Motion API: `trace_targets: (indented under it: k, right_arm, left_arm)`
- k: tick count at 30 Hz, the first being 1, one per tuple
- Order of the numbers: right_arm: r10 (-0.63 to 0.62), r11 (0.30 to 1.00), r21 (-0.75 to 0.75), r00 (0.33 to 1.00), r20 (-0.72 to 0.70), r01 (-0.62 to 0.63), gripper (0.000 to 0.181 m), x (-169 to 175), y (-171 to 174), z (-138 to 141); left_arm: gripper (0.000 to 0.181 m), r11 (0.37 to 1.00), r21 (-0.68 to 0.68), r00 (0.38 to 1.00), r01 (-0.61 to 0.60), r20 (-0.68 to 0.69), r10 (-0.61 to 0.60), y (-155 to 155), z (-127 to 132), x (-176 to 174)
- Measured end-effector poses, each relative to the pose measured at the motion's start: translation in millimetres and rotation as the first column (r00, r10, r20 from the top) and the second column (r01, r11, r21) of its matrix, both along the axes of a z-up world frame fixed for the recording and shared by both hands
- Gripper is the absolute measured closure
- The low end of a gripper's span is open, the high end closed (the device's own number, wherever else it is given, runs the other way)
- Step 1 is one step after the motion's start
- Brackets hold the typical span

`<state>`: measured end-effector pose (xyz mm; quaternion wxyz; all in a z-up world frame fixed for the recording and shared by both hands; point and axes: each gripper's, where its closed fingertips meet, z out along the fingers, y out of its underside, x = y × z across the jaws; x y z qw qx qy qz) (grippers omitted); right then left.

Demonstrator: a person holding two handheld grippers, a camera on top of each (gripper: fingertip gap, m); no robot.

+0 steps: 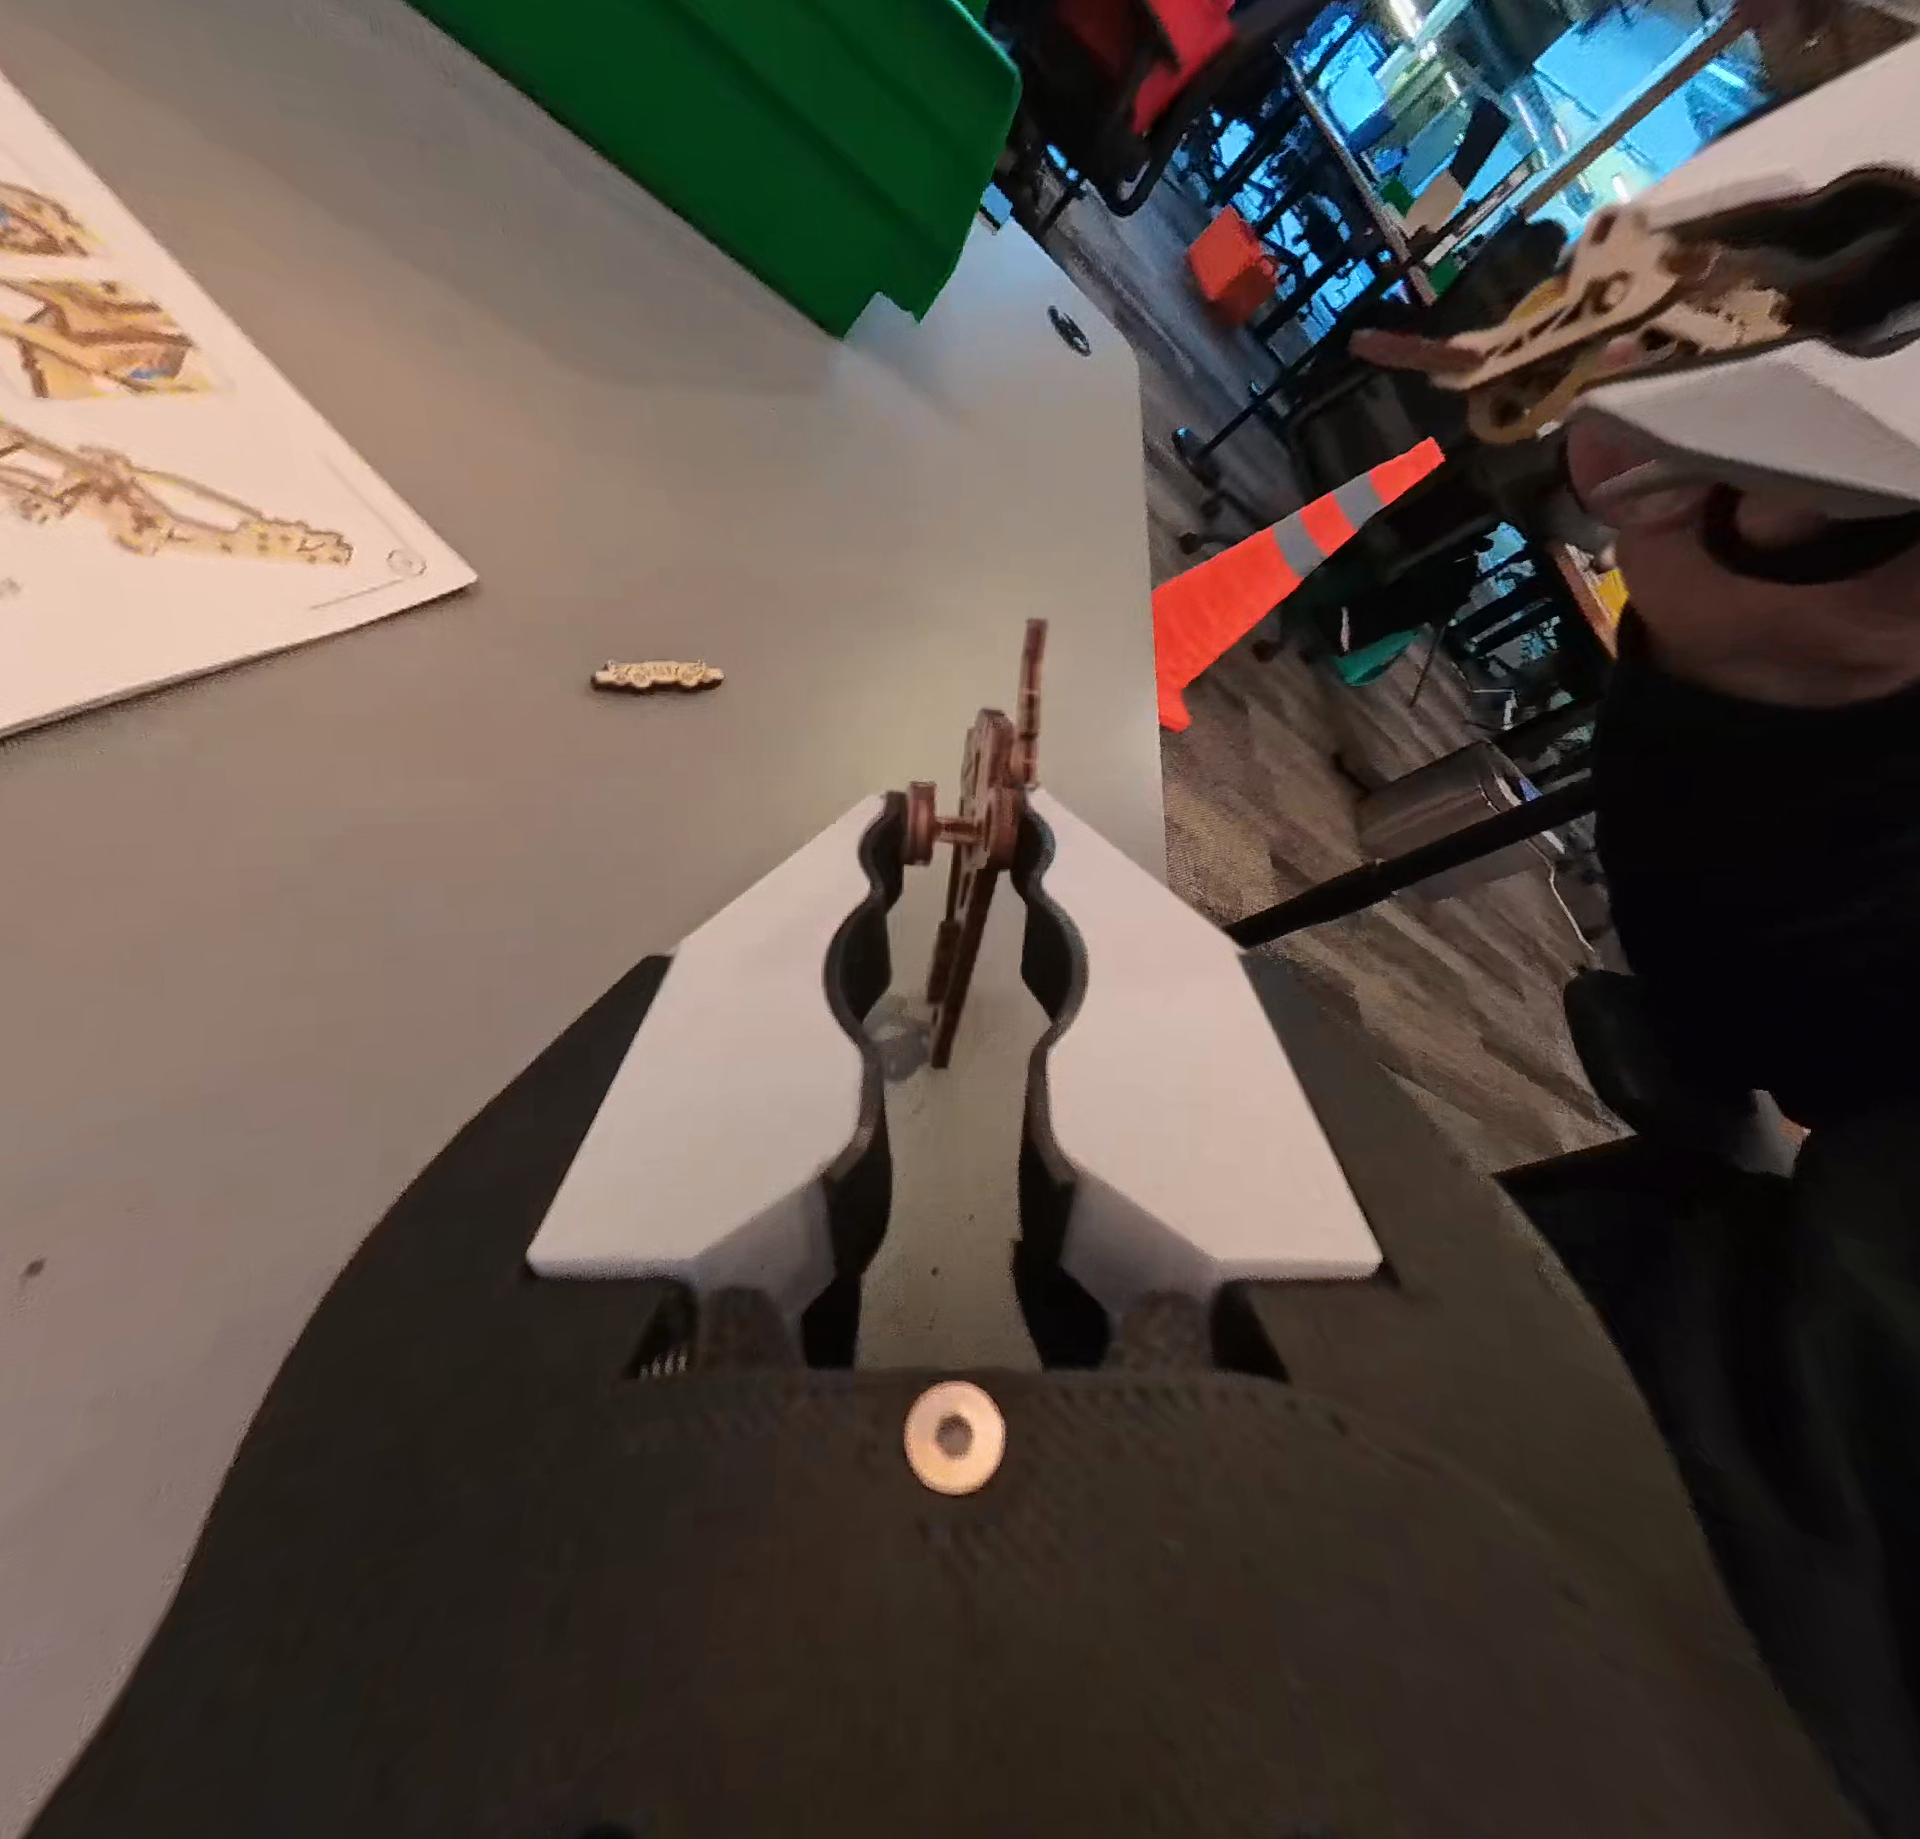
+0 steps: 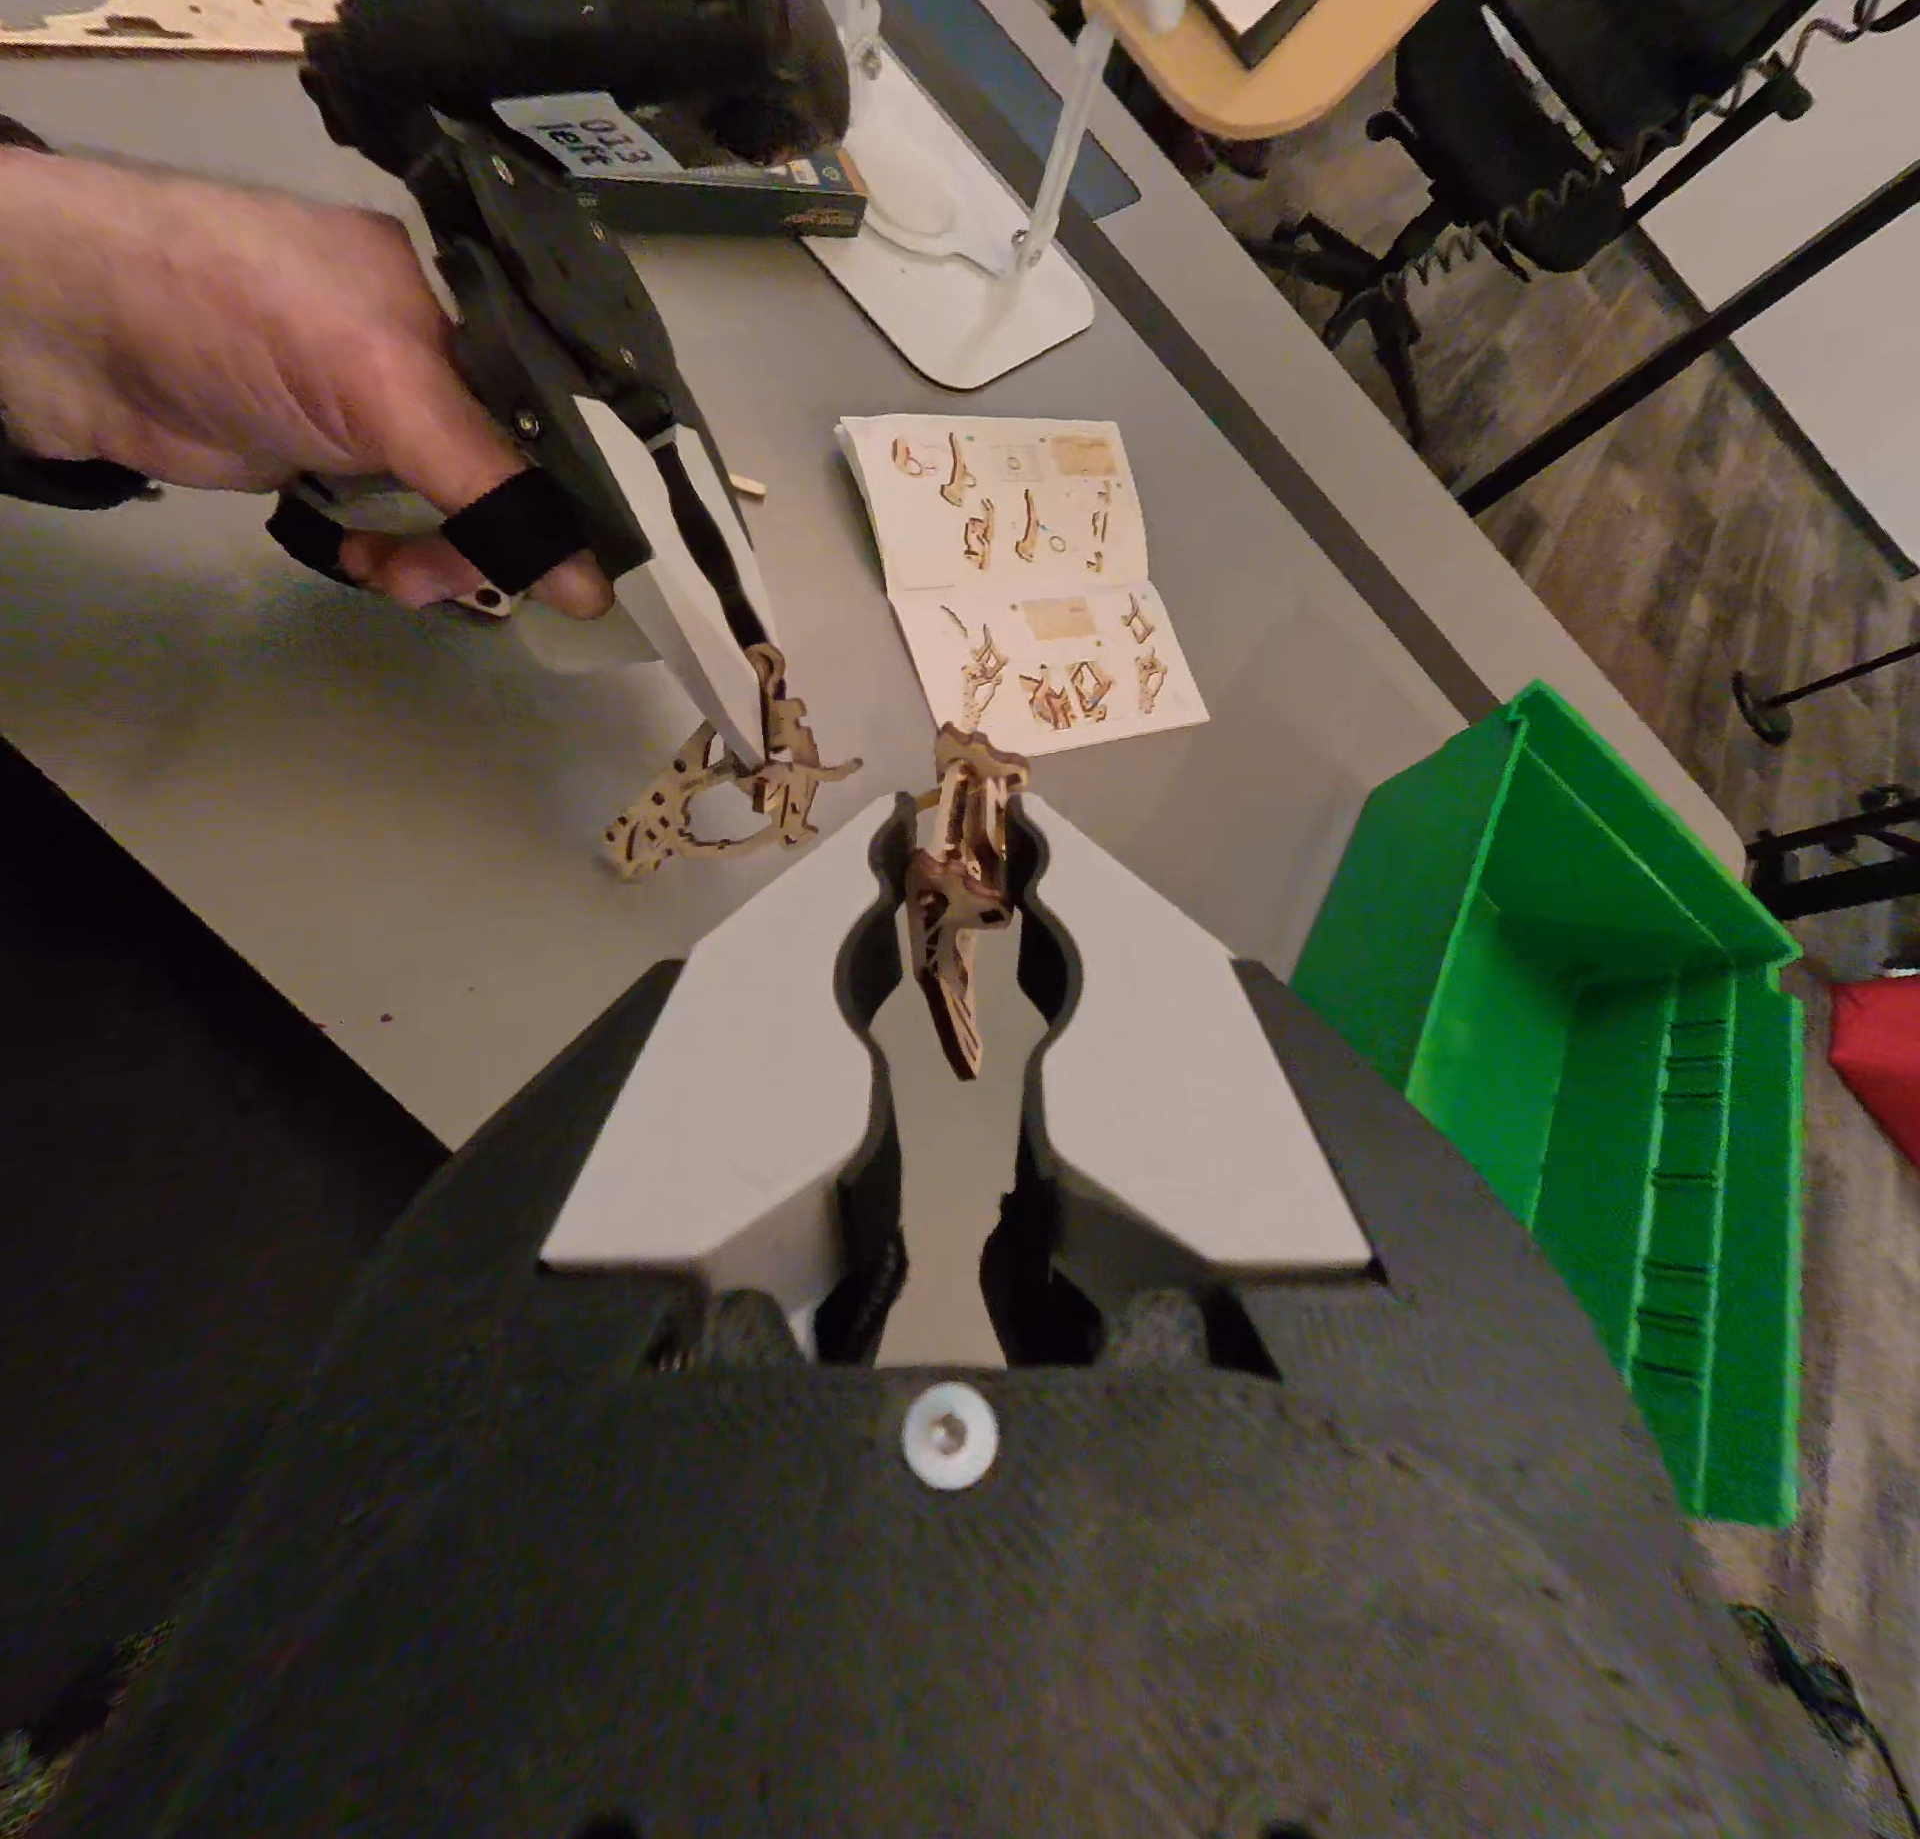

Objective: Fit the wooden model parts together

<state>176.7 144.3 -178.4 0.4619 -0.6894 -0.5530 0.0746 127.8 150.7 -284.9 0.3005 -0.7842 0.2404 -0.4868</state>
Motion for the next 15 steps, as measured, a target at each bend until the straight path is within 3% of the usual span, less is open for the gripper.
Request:
trace_targets:
  k: [5,10,15]
  right_arm:
    - [0.04,0.998,-0.048,0.999,-0.011,-0.04,0.167,-1.5,-6.3,-19.3]
    - [0.052,0.995,-0.083,0.998,-0.031,-0.055,0.167,2.6,-8.3,-31.4]
    - [0.071,0.992,-0.105,0.996,-0.055,-0.077,0.167,6.7,-9.5,-38.9]
  left_arm:
    - [0.161,0.999,0.012,0.995,-0.042,-0.091,0.043,-0.8,-14.7,-13.7]
    - [0.146,0.995,0.009,0.975,-0.097,-0.201,0.097,-2.8,-29.7,-38.7]
    - [0.139,0.98,0.18,0.937,-0.083,-0.321,0.138,9.6,-8.8,-66.4]
